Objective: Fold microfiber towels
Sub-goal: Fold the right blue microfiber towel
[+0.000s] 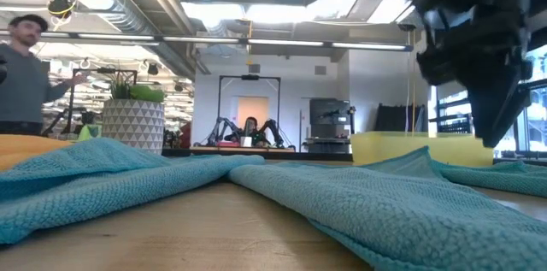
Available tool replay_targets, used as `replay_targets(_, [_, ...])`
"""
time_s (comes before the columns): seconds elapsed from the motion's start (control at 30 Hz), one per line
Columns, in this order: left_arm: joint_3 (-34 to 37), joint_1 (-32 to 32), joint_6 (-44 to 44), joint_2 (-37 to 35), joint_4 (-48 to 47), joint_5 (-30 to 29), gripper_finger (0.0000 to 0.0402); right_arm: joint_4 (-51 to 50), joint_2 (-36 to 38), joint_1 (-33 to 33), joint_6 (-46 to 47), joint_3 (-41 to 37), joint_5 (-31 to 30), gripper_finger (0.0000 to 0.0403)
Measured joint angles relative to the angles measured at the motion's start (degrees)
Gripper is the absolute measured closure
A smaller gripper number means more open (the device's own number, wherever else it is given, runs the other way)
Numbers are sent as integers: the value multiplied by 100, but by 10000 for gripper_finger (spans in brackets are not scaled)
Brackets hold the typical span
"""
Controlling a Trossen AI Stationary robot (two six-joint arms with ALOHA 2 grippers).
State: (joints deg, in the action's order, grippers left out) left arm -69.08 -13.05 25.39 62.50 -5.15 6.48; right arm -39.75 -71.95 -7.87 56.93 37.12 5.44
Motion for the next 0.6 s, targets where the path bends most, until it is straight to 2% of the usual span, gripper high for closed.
replay_targets(0.27, [0, 0, 143, 0, 0, 0, 401, 8, -606, 165, -281, 0, 624, 216])
replay_targets(0.6, [0, 165, 148, 0, 0, -4, 401, -228, -684, 165, -319, 31, 676, 217])
